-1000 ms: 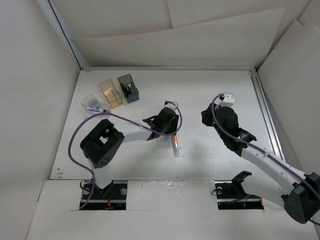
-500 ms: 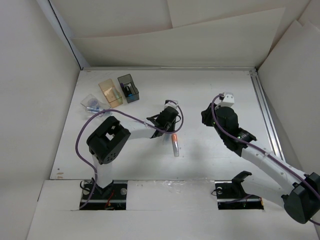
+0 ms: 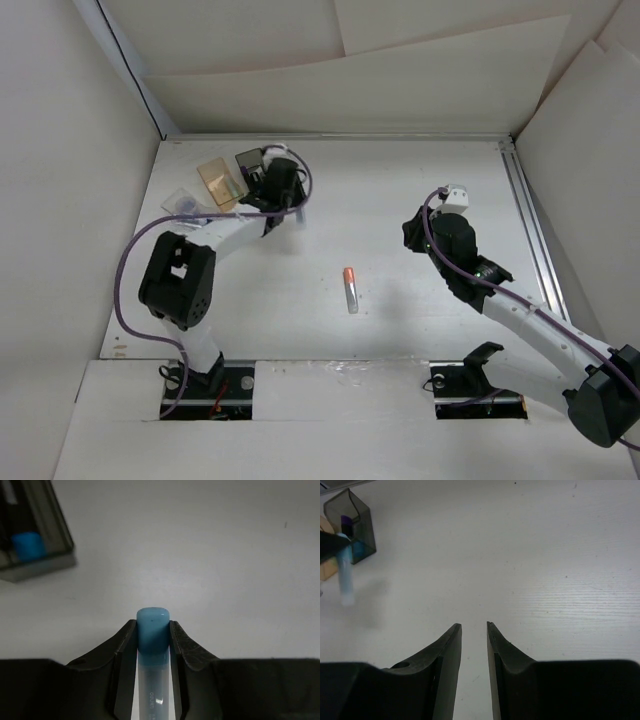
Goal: Sort the stationery into containers
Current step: Pick up the stationery from the center of the board, then place the stationery in the storage box.
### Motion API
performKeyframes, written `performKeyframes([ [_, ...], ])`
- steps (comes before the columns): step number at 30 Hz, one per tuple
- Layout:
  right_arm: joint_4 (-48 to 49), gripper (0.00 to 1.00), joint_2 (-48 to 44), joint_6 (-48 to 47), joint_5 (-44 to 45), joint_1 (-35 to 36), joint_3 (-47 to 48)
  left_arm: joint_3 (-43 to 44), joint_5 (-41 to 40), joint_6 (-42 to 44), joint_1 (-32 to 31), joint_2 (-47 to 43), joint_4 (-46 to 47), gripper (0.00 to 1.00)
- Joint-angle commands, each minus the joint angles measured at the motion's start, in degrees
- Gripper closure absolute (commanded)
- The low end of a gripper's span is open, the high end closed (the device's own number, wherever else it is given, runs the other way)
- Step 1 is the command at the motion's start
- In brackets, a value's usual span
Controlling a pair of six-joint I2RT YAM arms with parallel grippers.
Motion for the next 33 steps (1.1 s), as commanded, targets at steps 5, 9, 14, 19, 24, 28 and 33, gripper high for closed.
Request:
performKeyframes([
  [5, 2.35, 0.67, -0.17, -0.31, -0.43, 0.91, 2.11, 5.52, 5.79, -7.82, 17.04, -2.03, 3.85, 0.88],
  [9, 2.35, 0.67, -0.69, -0.31, -0.43, 0.91, 2.11, 10.70, 1.66, -3.88, 22.14, -0.10, 0.16, 0.88],
  [14, 2.35, 0.67, -1.23, -0.31, -1.04, 0.91, 2.11, 14.58, -0.54, -1.06, 27.86, 2.27, -1.69, 0.87],
  [19, 2.35, 0.67, -1.23, -0.31, -1.04, 0.91, 2.11, 17.30, -3.18, 1.58, 28.39, 5.52, -3.36, 0.87],
  [24, 2.35, 0.67, -1.23, -0.31, -1.04, 0.91, 2.11, 17.31, -5.37, 2.99, 28.92, 7.73, -2.75, 0.87],
  [28, 2.35, 0.67, -1.23, -0.31, -1.04, 0.91, 2.11, 17.31, -6.70, 4.48, 28.92, 9.04, -1.70, 0.85],
  [33, 2.35, 0.67, -1.23, -0.31, -1.04, 0.91, 2.11, 18.35, -8.01, 5.71, 28.92, 10.19, -1.69, 0.79],
])
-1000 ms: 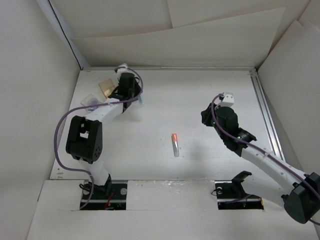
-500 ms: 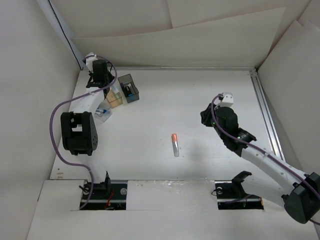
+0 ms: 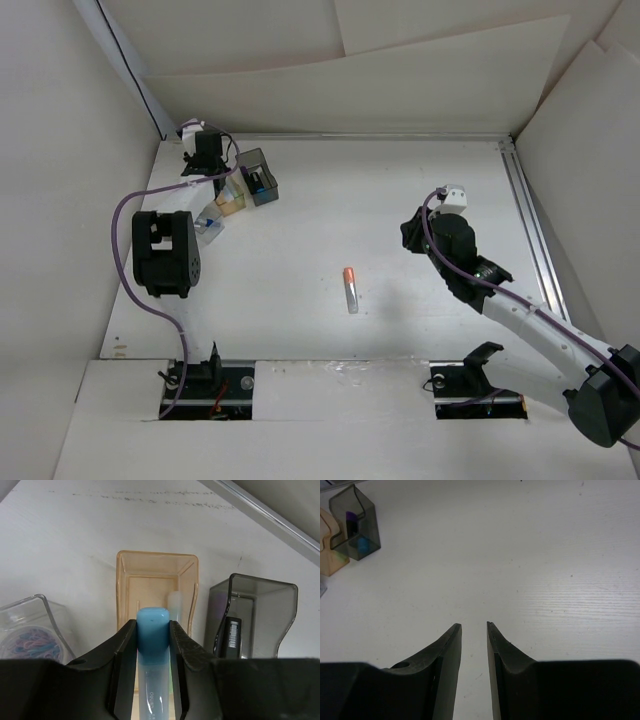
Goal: Sort the stationery into containers
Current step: Place the stationery in the storage box, then pick up the stationery from the center of the board.
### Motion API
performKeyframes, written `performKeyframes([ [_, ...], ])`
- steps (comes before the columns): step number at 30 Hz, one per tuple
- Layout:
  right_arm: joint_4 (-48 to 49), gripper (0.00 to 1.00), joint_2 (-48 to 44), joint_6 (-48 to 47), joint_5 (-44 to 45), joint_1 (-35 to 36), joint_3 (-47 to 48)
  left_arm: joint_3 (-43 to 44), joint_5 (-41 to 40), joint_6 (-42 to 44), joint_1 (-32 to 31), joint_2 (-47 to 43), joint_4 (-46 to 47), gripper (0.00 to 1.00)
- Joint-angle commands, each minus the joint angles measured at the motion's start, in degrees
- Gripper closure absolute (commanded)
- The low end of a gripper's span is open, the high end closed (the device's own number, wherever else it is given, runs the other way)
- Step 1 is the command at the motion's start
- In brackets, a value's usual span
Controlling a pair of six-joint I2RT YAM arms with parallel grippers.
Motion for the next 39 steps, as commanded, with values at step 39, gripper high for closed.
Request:
performKeyframes([
  [39, -0.20, 0.60, -5.11, 2.61, 10.22, 0.51, 1.05, -24.78, 1.65, -11.86, -49.10, -19.01, -0.30, 0.54],
])
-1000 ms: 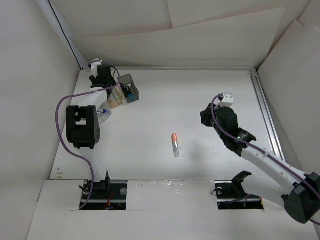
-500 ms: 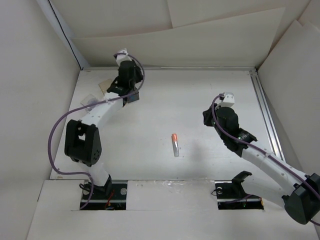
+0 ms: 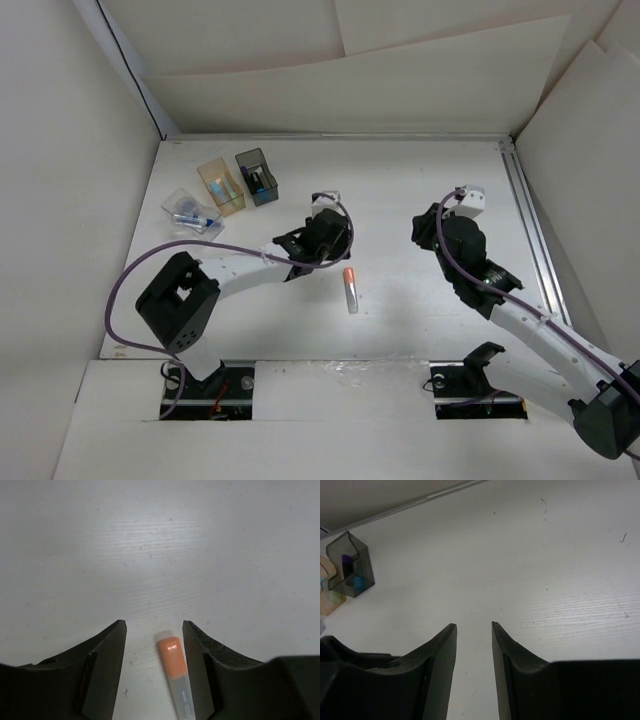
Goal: Sort the stationery into containers
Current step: Pick up the stationery from the center of the board.
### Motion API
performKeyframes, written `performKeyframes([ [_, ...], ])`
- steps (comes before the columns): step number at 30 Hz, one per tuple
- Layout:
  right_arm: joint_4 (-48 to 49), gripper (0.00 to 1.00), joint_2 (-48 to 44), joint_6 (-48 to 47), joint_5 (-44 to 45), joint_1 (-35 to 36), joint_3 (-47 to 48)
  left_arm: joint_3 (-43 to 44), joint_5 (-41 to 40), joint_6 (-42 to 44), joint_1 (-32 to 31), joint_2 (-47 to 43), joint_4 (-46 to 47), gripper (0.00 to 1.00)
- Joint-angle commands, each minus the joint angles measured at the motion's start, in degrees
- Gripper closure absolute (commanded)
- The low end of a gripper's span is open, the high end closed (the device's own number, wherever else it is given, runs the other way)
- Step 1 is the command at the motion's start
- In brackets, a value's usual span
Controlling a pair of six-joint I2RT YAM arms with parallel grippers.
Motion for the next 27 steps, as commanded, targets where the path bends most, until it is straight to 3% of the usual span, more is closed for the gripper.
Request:
performKeyframes([
  [1, 0.34, 0.59, -0.70, 0.82, 2.16, 0.51, 1.05, -0.30, -5.93, -2.79, -4.93, -0.84, -3.94, 0.53],
  [7, 0.34, 0.58, -0.17, 0.82, 1.63, 0.51, 1.05, 1.01, -12.20, -6.05, -14.60, 3.98, -8.09, 0.50],
  [17, 0.34, 0.60, -0.70, 0.82, 1.63, 0.51, 1.05, 2.07, -11.67, -8.51, -15.31, 8.39, -5.12, 0.53],
  [22, 0.34, 0.63, -0.18, 0.82, 1.10, 0.51, 1.05, 3.21, -12.81, -8.51, -15.31, 11.64, -5.11, 0.62],
  [24, 0.34, 0.63, -0.17, 0.82, 1.10, 0.51, 1.05, 3.22, -13.43, -8.51, -15.31, 12.52, -5.11, 0.78],
  [27, 0.34, 0.63, -0.17, 0.82, 1.10, 0.51, 1.05, 3.22, -14.56, -8.51, -15.31, 13.05, -5.11, 0.90],
])
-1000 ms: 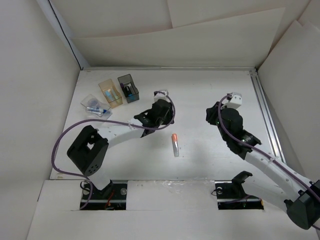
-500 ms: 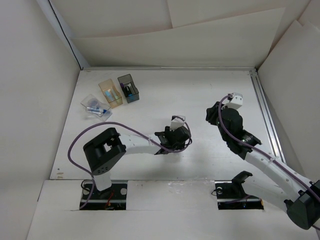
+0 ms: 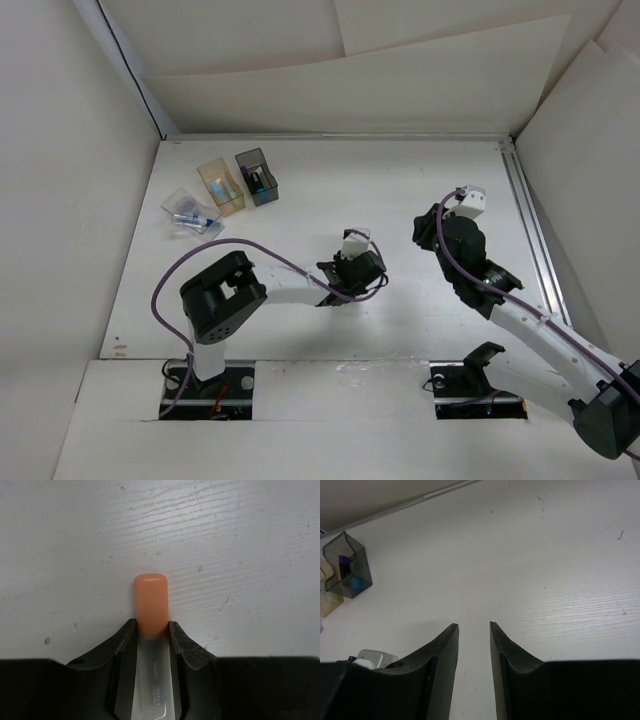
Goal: Sort the stationery into containers
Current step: Pick up the stationery from the center of the board, then place the stationery in the storage box.
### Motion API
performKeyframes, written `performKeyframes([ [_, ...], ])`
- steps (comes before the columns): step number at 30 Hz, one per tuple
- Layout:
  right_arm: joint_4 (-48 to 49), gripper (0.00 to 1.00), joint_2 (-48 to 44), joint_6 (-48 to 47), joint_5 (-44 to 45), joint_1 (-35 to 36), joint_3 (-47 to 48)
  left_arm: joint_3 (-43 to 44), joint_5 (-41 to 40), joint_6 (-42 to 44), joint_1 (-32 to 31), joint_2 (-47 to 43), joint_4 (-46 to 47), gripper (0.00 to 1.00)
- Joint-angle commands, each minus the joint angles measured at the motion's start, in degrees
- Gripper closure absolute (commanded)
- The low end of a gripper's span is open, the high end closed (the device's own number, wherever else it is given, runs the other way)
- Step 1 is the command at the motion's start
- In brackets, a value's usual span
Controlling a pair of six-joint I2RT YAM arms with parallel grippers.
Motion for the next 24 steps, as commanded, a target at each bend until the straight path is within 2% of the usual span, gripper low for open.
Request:
performKeyframes([
  [1, 0.98, 0.63, -0.19, 0.20, 0.29, 0.51, 1.05, 1.01, -2.89, -0.56, 0.03, -0.56, -0.50, 0.90],
  [4, 0.98, 0.63, -0.19, 0.20, -0.23, 0.51, 1.05, -1.27, -2.90, -1.08, 1.52, -3.47, 1.34, 0.93],
  [7, 0.98, 0.63, -0.19, 0.20, -0.23, 0.51, 1.05, -4.87, -1.24, -0.56, 5.64, -9.26, 4.50, 0.93],
  [14, 0.98, 0.63, -0.19, 0.20, -0.76, 0.51, 1.58, -6.99, 2.20, 2.95, 20.58, -20.08, 8.72, 0.91],
  [18, 0.98, 0.63, 0.42, 0.20, -1.29, 0.51, 1.58, -2.34, 1.49, 5.94, 27.88, -21.41, 9.87, 0.90],
  [22, 0.98, 0.63, 0.42, 0.20, -1.82, 0.51, 1.58, 3.46, 5.09, 7.09, 38.05, -17.38, 10.39, 0.90],
  [24, 0.98, 0.63, 0.42, -0.32, -1.82, 0.51, 1.58, 6.80, 7.28, 7.09, 41.23, -15.00, 10.40, 0.89],
])
